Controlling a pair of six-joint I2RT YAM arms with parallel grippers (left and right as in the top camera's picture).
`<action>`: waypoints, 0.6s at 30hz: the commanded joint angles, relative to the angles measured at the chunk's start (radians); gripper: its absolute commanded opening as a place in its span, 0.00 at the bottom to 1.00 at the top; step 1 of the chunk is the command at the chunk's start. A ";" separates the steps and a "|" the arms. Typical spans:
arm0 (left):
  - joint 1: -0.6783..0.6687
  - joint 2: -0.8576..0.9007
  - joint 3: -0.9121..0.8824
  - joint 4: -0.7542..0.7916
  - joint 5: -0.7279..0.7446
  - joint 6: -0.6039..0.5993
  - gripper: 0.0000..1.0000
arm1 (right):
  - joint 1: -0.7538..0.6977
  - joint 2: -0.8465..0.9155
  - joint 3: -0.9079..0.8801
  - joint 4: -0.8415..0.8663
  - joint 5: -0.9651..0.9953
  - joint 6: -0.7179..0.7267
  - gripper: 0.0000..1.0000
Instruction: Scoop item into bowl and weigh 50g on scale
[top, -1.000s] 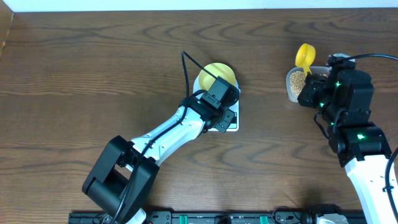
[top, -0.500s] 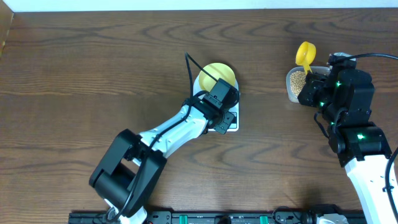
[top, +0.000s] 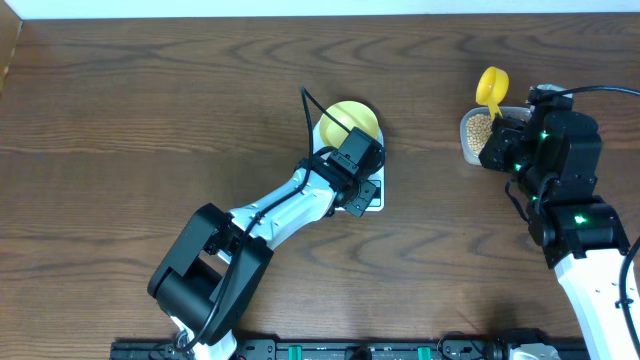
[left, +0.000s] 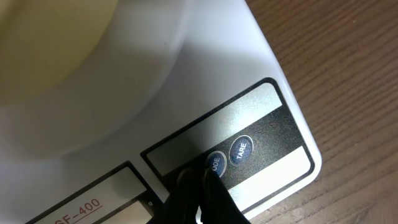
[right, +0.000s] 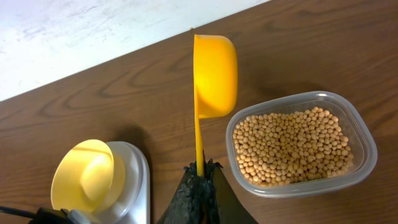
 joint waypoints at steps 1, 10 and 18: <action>-0.001 0.024 -0.004 -0.003 -0.016 0.011 0.07 | -0.005 -0.003 0.018 0.003 0.016 -0.012 0.01; -0.001 0.024 -0.004 0.000 -0.071 0.011 0.08 | -0.005 -0.003 0.018 0.002 0.016 -0.012 0.01; -0.001 0.024 -0.004 -0.007 -0.071 0.010 0.08 | -0.005 -0.003 0.018 0.002 0.016 -0.012 0.01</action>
